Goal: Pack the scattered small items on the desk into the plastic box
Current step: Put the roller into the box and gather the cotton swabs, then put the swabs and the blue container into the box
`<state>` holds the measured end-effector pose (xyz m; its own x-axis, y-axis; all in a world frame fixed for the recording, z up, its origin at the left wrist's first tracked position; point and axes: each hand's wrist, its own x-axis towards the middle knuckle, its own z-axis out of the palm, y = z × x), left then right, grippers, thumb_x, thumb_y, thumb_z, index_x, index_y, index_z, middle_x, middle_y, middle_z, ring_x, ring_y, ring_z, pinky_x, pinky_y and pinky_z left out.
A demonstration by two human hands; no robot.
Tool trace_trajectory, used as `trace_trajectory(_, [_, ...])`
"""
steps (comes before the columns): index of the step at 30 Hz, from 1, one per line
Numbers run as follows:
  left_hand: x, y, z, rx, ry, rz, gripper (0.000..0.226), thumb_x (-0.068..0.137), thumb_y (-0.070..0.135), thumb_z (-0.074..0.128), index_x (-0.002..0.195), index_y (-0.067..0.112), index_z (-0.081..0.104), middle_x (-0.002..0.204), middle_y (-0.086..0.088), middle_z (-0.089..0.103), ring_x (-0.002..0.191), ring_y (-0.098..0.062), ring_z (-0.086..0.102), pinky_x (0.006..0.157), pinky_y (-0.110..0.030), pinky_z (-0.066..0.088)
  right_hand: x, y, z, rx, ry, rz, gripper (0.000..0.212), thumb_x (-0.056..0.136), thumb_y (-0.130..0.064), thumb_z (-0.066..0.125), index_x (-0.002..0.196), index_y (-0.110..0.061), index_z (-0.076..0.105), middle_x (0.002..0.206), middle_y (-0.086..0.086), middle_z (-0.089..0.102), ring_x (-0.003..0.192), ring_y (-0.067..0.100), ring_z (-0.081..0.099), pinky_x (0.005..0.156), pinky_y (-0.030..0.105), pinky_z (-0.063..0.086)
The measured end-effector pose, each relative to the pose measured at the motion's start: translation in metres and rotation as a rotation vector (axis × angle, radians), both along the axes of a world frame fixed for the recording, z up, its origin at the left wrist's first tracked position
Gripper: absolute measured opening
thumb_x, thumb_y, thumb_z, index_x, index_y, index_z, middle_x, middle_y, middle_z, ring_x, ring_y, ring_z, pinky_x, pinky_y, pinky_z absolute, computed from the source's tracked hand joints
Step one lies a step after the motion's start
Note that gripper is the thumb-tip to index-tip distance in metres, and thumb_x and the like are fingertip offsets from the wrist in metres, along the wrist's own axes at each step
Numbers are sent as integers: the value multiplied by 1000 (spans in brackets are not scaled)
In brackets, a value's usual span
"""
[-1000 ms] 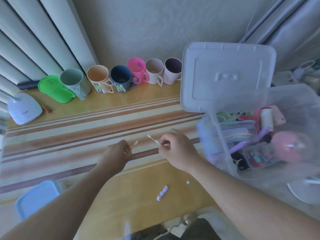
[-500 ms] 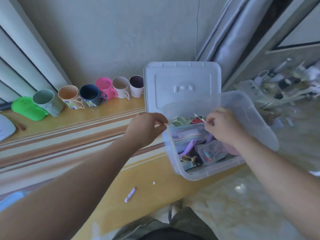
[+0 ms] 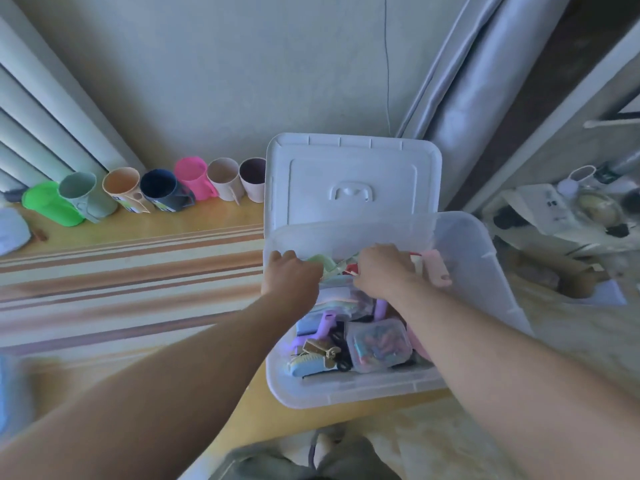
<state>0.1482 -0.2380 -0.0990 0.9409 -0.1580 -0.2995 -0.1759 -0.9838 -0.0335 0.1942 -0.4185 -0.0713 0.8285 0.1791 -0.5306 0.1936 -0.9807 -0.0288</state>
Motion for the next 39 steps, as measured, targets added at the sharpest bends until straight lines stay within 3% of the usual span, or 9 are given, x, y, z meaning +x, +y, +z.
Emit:
trace_trajectory(6, [-7, 4, 6, -264, -141, 23, 37, 95, 45, 57, 131, 38, 60, 133, 9, 63, 124, -26, 51, 103, -43, 37, -1, -13, -26, 181, -125, -15, 14, 94, -39, 60, 92, -27, 66, 96, -1, 61, 94, 29, 60, 77, 40, 52])
trace_trajectory(12, [-45, 54, 1, -542, -386, 294, 41, 94, 42, 59, 134, 31, 57, 132, 0, 56, 118, -28, 52, 102, -46, 44, -10, -2, -20, 488, -309, 82, 21, 95, -37, 65, 109, -23, 70, 103, -1, 56, 105, 29, 53, 76, 40, 49])
trace_trajectory(16, [-91, 117, -17, -449, -308, 504, 45, 86, 33, 62, 131, 33, 56, 130, 1, 54, 119, -31, 51, 99, -49, 46, -28, 52, -10, 644, -389, 249, 18, 88, -25, 71, 104, -17, 72, 100, 6, 60, 97, 35, 56, 75, 45, 53])
trace_trajectory(22, [-174, 204, -45, -255, 87, 733, 40, 88, 33, 64, 128, 38, 61, 134, 6, 49, 130, -26, 41, 107, -40, 38, -87, 158, -17, 801, -336, 506, 20, 79, -16, 68, 98, -18, 73, 93, 2, 59, 91, 34, 58, 70, 43, 52])
trace_trajectory(24, [-198, 225, -57, -242, 137, 773, 42, 88, 34, 63, 129, 40, 59, 135, 6, 48, 131, -24, 40, 106, -39, 38, -112, 188, -30, 752, -249, 547, 19, 80, -14, 68, 97, -17, 74, 92, 2, 60, 93, 35, 58, 70, 43, 53])
trace_trajectory(28, [-224, 270, -68, -224, 141, 809, 42, 88, 35, 64, 129, 41, 59, 140, 6, 46, 132, -25, 39, 104, -42, 39, -157, 234, -61, 468, 44, 609, 24, 99, -23, 54, 117, -16, 68, 120, 5, 57, 118, 32, 50, 89, 42, 49])
trace_trajectory(31, [-234, 318, -66, -191, 86, 809, 43, 87, 34, 66, 129, 41, 58, 143, 3, 43, 133, -28, 38, 108, -47, 40, -176, 255, -90, 325, 211, 541, 25, 104, -33, 48, 117, -18, 64, 120, 2, 50, 123, 29, 48, 82, 37, 43])
trace_trajectory(35, [-249, 393, -59, -81, -16, 849, 52, 81, 32, 73, 130, 36, 58, 148, -6, 41, 131, -37, 38, 105, -53, 38, -185, 273, -125, 240, 269, 482, 19, 104, -34, 49, 116, -24, 61, 114, -4, 42, 122, 25, 46, 83, 38, 43])
trace_trajectory(39, [-263, 461, -63, 1, 4, 1021, 73, 83, 54, 72, 148, 36, 45, 159, -10, 21, 143, -41, 28, 115, -56, 28, -190, 292, -145, 147, 290, 488, 9, 101, -31, 62, 107, -26, 60, 118, 0, 41, 113, 24, 39, 80, 38, 42])
